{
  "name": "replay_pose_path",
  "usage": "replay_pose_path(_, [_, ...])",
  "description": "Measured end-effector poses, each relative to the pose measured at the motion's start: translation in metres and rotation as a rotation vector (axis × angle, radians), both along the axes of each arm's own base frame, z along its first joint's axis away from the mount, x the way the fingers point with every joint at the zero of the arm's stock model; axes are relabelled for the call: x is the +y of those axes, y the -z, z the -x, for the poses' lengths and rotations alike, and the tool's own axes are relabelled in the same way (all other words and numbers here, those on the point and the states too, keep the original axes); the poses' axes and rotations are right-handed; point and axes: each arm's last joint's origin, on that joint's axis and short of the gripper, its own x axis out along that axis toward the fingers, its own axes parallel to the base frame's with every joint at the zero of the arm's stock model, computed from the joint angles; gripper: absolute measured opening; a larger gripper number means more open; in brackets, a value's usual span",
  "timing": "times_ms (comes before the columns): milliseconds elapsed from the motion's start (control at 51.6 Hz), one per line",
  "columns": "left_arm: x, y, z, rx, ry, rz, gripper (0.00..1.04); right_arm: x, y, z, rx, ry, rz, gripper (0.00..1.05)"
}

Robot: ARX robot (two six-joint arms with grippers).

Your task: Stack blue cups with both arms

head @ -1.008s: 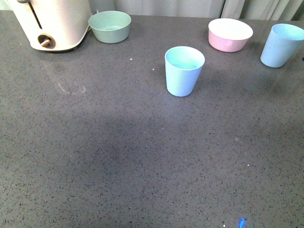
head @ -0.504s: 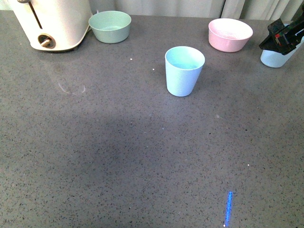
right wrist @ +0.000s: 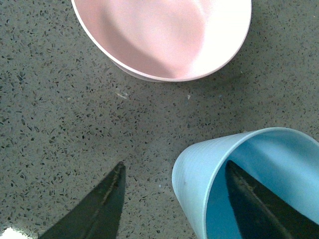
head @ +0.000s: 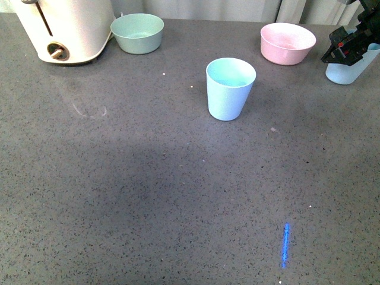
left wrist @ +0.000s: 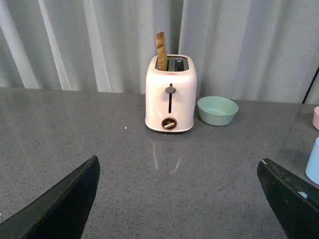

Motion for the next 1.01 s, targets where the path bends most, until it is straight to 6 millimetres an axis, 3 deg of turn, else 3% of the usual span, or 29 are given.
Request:
replay_pose_path(426, [0.000, 0.000, 0.000, 0.000, 0.000, 0.000, 0.96, -0.003, 0.006, -0.002, 0.041, 0.016, -0.009, 0.02])
replay_pose_path(639, [0.000, 0.000, 0.000, 0.000, 0.000, 0.000, 0.96, -0.007, -0.002, 0.004, 0.053, 0.002, -0.035, 0.02])
replay_pose_path(833, [0.000, 0.000, 0.000, 0.000, 0.000, 0.000, 0.96, -0.008, -0.033, 0.021, 0.059, -0.053, -0.050, 0.02])
replay_pose_path(930, [0.000, 0.000, 0.000, 0.000, 0.000, 0.000, 0.96, -0.001, -0.071, 0.035, 0.023, -0.120, -0.089, 0.02])
replay_pose_path(1008, [0.000, 0.000, 0.000, 0.000, 0.000, 0.000, 0.96, 0.017, -0.108, 0.049, -0.042, -0.189, -0.117, 0.02])
